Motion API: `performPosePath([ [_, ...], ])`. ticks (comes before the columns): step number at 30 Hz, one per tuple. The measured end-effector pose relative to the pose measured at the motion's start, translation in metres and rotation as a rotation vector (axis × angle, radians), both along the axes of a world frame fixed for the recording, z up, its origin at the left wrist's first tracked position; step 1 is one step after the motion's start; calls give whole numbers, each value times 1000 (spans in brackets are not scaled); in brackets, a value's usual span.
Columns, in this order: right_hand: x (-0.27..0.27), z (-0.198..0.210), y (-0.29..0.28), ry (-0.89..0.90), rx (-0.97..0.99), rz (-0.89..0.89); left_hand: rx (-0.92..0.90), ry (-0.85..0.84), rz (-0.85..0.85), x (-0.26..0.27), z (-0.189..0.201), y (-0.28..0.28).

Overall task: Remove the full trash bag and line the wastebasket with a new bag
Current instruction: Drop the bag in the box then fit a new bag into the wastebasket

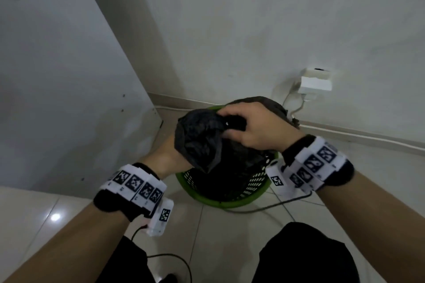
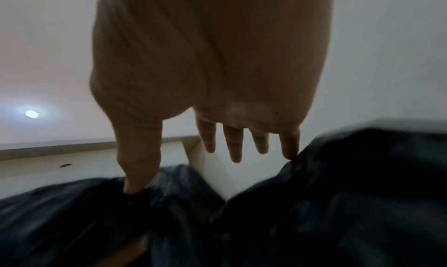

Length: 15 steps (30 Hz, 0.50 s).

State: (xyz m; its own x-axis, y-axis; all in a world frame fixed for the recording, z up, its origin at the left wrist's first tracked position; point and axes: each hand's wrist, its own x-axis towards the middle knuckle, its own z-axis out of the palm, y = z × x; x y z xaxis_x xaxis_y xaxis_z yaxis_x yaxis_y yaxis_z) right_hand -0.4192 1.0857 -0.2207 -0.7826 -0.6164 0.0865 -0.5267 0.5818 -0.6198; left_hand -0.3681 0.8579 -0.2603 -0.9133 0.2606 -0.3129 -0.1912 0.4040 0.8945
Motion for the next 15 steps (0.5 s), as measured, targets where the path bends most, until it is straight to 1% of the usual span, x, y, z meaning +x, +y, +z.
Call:
performPosePath([
  [1, -3, -4, -2, 67, -38, -36, -121, 89, -60, 0, 1, -6],
  [2, -6, -7, 1, 130, -75, -88, -152, 209, -128, -1, 2, -14],
  [3, -9, -9, 6, 186, -100, -134, -119, 317, -148, -5, 4, -19],
  [5, -11, -9, 12, 261, -110, -142, 106, 242, -77, -9, 17, -37],
  [6, -12, -9, 12, 285, -106, -107, 243, 134, 25, -13, 23, -45],
  [7, -12, -10, 9, 304, -104, -53, 316, 84, 125, -18, 29, -48],
  [8, -12, -10, 3, 324, -102, 8, 309, 39, 196, -23, 37, -44],
  [9, -12, -11, -4, 348, -101, 65, 253, 16, 203, -28, 44, -36],
  [10, -12, -13, -11, 365, -103, 105, 141, 19, 146, -29, 55, -21],
  [12, -10, -15, -22, 373, -117, 126, -81, 111, 16, -32, 61, 1],
  [13, -8, -16, -23, 382, -133, 114, -149, 163, 16, -33, 59, 6],
  [15, -3, -19, -18, 425, -209, 39, -227, 263, 105, -37, 50, -4],
])
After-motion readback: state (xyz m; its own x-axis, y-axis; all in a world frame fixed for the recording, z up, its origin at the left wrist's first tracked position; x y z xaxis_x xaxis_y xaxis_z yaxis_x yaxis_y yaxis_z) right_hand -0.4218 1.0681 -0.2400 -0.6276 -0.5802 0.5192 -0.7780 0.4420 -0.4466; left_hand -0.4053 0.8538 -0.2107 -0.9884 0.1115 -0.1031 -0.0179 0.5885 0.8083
